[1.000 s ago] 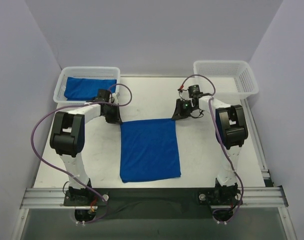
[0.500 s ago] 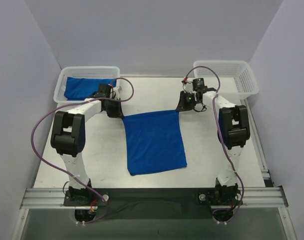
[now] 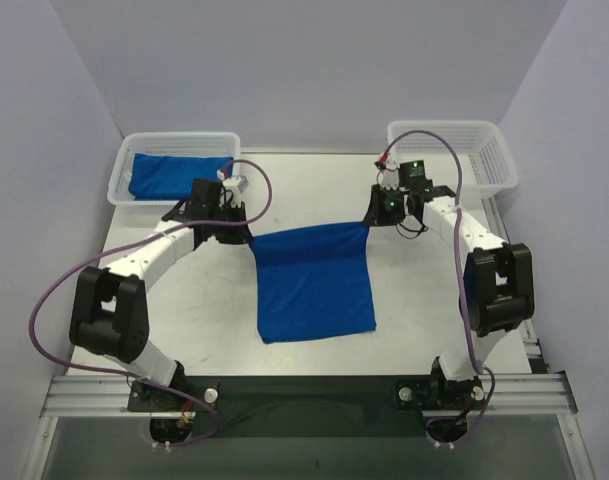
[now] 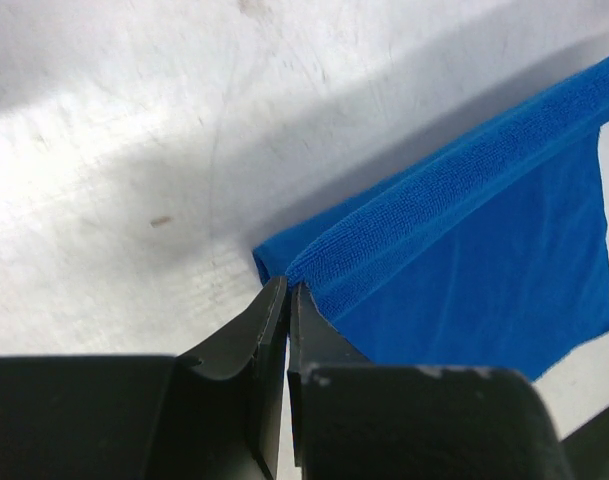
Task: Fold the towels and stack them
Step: Fold the towel
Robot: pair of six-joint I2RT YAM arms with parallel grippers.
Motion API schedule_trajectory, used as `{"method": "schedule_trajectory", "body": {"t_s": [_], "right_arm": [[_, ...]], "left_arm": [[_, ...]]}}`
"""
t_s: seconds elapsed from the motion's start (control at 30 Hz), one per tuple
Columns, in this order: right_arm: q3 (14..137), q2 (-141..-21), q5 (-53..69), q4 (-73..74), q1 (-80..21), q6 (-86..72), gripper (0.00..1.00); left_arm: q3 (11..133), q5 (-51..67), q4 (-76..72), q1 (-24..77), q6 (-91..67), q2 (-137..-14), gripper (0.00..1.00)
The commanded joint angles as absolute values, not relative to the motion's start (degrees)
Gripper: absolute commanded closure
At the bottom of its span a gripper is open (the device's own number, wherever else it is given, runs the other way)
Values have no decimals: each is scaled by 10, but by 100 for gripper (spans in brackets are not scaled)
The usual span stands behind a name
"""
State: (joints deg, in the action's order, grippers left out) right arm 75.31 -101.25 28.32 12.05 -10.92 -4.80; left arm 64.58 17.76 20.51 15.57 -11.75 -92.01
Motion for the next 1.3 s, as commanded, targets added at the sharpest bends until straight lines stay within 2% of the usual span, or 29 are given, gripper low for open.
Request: {"method": "schedule_trajectory", "body": {"t_s": [0.0, 0.27, 0.53, 0.87, 1.03, 1.27], "right_arm": [[697, -969, 247, 137, -119, -71, 100], [543, -848, 207, 137, -138, -142, 100], [471, -755, 207, 139, -163, -170, 100], [398, -776, 188, 123, -177, -201, 100], [378, -810, 188, 97, -174, -214, 100], [396, -802, 192, 93, -175, -224, 100]], "left_arm": [[600, 170, 223, 172, -141, -880, 100], [492, 170, 246, 188, -212, -749, 100], [427, 173, 273, 234, -278, -646, 100], [330, 156, 262, 275, -336, -664, 100], [317, 161, 244, 281, -354, -715, 100], [340, 145, 241, 287, -366, -709, 100]]}}
